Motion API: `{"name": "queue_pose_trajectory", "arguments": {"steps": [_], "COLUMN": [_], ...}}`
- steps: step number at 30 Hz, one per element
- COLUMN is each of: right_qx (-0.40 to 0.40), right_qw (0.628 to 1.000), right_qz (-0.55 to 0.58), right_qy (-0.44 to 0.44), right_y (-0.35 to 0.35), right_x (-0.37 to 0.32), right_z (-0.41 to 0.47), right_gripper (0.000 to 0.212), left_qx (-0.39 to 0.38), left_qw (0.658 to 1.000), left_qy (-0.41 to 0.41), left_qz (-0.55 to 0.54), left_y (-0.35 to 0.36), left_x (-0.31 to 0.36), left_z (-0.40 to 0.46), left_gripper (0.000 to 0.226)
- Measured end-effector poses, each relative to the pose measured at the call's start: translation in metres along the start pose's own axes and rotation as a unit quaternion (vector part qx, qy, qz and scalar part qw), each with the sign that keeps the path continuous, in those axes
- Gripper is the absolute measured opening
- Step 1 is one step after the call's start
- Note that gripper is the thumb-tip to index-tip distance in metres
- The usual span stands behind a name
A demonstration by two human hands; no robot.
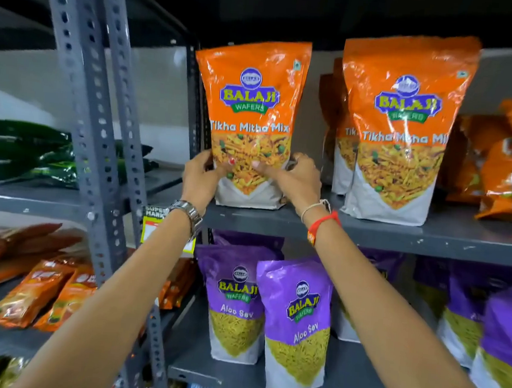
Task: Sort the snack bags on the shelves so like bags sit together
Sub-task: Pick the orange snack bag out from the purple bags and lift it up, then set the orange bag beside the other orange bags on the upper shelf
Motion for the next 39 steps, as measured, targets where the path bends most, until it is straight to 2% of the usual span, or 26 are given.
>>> {"name": "queue_pose_trajectory", "arguments": {"steps": [2,4,6,7,8,10,13,16,18,19,22,23,25,28,31,34,36,38,39], "right_qx": [0.0,0.002,0.035,0.064,0.094,0.149,0.227,0.248,0.209,0.17,0.026,-0.011,-0.077,-0.115,-0.134,-0.128,-0.094,-0.056,-0.033], "right_qw": [1.0,0.999,0.998,0.997,0.994,0.982,0.96,0.958,0.971,0.978,0.98,0.975,0.969,0.957,0.939,0.939,0.948,0.956,0.959], "right_qz": [-0.003,-0.034,-0.046,-0.032,-0.007,0.066,0.128,0.136,0.112,0.084,0.029,0.034,0.043,0.052,0.095,0.085,0.072,0.061,0.062], "right_qy": [-0.003,-0.009,-0.018,-0.033,-0.056,-0.099,-0.102,-0.041,0.032,0.081,0.196,0.218,0.229,0.261,0.303,0.307,0.294,0.28,0.273], "right_y": [-0.001,-0.002,-0.014,-0.026,-0.041,-0.073,-0.111,-0.117,-0.104,-0.092,-0.055,-0.045,-0.027,-0.016,-0.011,-0.014,-0.025,-0.039,-0.047], "right_x": [-0.001,-0.003,-0.003,-0.004,-0.004,0.006,0.063,0.139,0.2,0.235,0.317,0.332,0.344,0.344,0.347,0.352,0.361,0.362,0.358], "right_z": [-0.003,-0.008,-0.017,-0.024,-0.035,-0.062,-0.103,-0.128,-0.13,-0.127,-0.127,-0.128,-0.129,-0.139,-0.148,-0.149,-0.146,-0.146,-0.146], "right_gripper": [0.047,0.061,0.079,0.08,0.073,0.045,0.018,0.014,0.015,0.023,0.048,0.048,0.032,0.047,0.041,0.063,0.072,0.069,0.065], "left_qx": [-0.003,-0.007,0.0,0.025,0.071,0.174,0.234,0.238,0.241,0.241,0.195,0.167,0.106,0.034,0.011,-0.01,-0.021,-0.027,-0.035], "left_qw": [1.0,1.0,1.0,0.999,0.997,0.982,0.961,0.962,0.964,0.964,0.968,0.968,0.963,0.962,0.946,0.94,0.938,0.942,0.943], "left_qy": [-0.004,-0.009,-0.004,0.003,0.016,0.068,0.119,0.078,0.025,-0.007,-0.102,-0.135,-0.185,-0.23,-0.293,-0.315,-0.317,-0.298,-0.294], "left_qz": [-0.001,0.002,0.019,0.032,0.033,-0.016,-0.083,-0.11,-0.112,-0.114,-0.119,-0.132,-0.162,-0.139,-0.138,-0.133,-0.139,-0.154,-0.154], "left_y": [0.001,0.002,0.001,-0.003,-0.012,-0.031,-0.038,-0.017,0.007,0.021,0.065,0.081,0.109,0.134,0.144,0.15,0.155,0.163,0.17], "left_x": [0.0,0.0,0.002,0.004,0.007,0.019,0.014,-0.02,-0.05,-0.067,-0.115,-0.13,-0.155,-0.179,-0.197,-0.203,-0.199,-0.19,-0.188], "left_z": [0.0,-0.001,-0.006,-0.011,-0.02,-0.047,-0.1,-0.154,-0.188,-0.203,-0.246,-0.259,-0.28,-0.296,-0.309,-0.312,-0.311,-0.306,-0.303], "left_gripper": [0.031,0.034,0.043,0.047,0.05,0.043,0.019,0.02,0.024,0.026,0.027,0.028,0.036,0.046,0.055,0.062,0.052,0.045,0.048]}}
Point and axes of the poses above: each hand's wrist, its own z-axis towards the middle knuckle, its own y-axis out of the palm, x = y × z, the point moved 9 cm from there along z, towards the middle knuckle, and after that the axes turned 8 degrees about y, right-handed, at the moved point
